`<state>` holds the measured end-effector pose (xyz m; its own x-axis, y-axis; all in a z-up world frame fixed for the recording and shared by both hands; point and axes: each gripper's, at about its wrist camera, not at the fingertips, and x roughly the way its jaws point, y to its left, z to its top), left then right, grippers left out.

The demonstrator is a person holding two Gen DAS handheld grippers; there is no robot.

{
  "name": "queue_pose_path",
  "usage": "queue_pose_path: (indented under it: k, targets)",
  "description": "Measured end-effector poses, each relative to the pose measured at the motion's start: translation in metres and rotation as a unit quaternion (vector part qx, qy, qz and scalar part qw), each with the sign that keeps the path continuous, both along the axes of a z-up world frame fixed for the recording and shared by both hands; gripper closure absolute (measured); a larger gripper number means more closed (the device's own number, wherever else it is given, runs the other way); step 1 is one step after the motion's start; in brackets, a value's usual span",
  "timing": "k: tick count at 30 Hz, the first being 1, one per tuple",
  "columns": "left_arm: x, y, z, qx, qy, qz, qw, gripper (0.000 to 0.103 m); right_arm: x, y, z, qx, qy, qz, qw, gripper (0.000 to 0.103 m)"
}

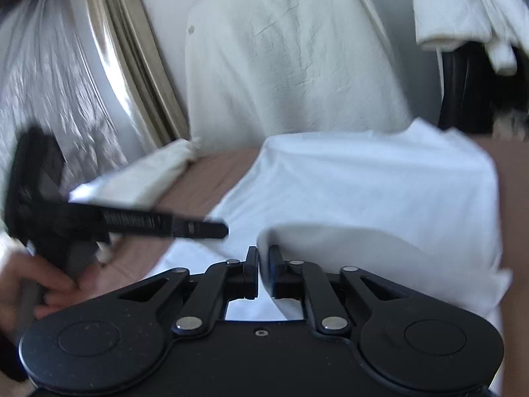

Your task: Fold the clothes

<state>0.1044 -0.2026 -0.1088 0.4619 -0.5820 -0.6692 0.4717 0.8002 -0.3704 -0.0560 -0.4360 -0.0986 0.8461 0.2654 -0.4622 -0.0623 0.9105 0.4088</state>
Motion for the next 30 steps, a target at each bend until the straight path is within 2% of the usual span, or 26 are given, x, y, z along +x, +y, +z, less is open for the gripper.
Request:
queue_pose_path:
  k: [1,2,4,5,8,10,13,17,18,22,26,28,30]
  targets:
    - [-0.001,-0.001,-0.006,-0.005,0.006,-0.001,1.0,0.068,-0.005,-0.008,0.001,0.023,-0.001,-0.004,1.0,0.085]
    - [-0.002,-0.003,-0.012,-0.011,0.012,-0.003,0.9999,0.067,-0.015,-0.018,0.002,0.049,-0.01,-0.02,0.999,0.071]
    - [-0.005,-0.009,-0.022,-0.019,0.016,-0.01,0.9996,0.067,-0.037,-0.039,0.002,0.097,-0.031,-0.058,0.993,0.055]
    - [-0.007,-0.015,-0.025,-0.022,0.015,-0.016,0.9995,0.067,-0.048,-0.05,0.002,0.121,-0.042,-0.078,0.989,0.055]
    - [-0.016,-0.039,-0.023,-0.01,-0.003,-0.052,0.9986,0.062,-0.066,-0.071,-0.007,0.116,-0.01,-0.166,0.979,0.055]
    - [-0.023,-0.049,-0.015,0.0,-0.008,-0.073,0.9973,0.062,-0.073,-0.082,-0.009,0.073,0.012,-0.234,0.969,0.054]
    - [-0.026,-0.06,-0.001,0.009,-0.034,-0.09,0.9953,0.062,-0.078,-0.097,-0.007,0.031,0.046,-0.288,0.956,0.054]
    - [-0.007,-0.072,0.013,0.009,-0.059,-0.086,0.9945,0.057,-0.077,-0.086,-0.006,0.027,0.057,-0.27,0.961,0.054]
    - [-0.001,-0.077,0.013,0.008,-0.056,-0.093,0.994,0.052,-0.073,-0.079,-0.008,0.021,0.068,-0.258,0.964,0.054]
    - [0.004,-0.102,0.006,0.017,-0.018,-0.107,0.994,0.052,-0.046,-0.061,-0.028,0.003,0.127,-0.212,0.969,0.053]
    - [-0.008,-0.123,0.008,0.009,0.006,-0.152,0.9883,0.051,-0.035,-0.053,-0.048,-0.034,0.191,-0.207,0.959,0.053]
    - [-0.014,-0.136,0.007,0.009,0.017,-0.18,0.9835,0.047,-0.036,-0.058,-0.056,-0.029,0.211,-0.211,0.954,0.053]
    - [-0.017,-0.154,-0.006,0.056,0.036,-0.204,0.9766,0.044,-0.036,-0.062,-0.06,-0.018,0.218,-0.213,0.952,0.053]
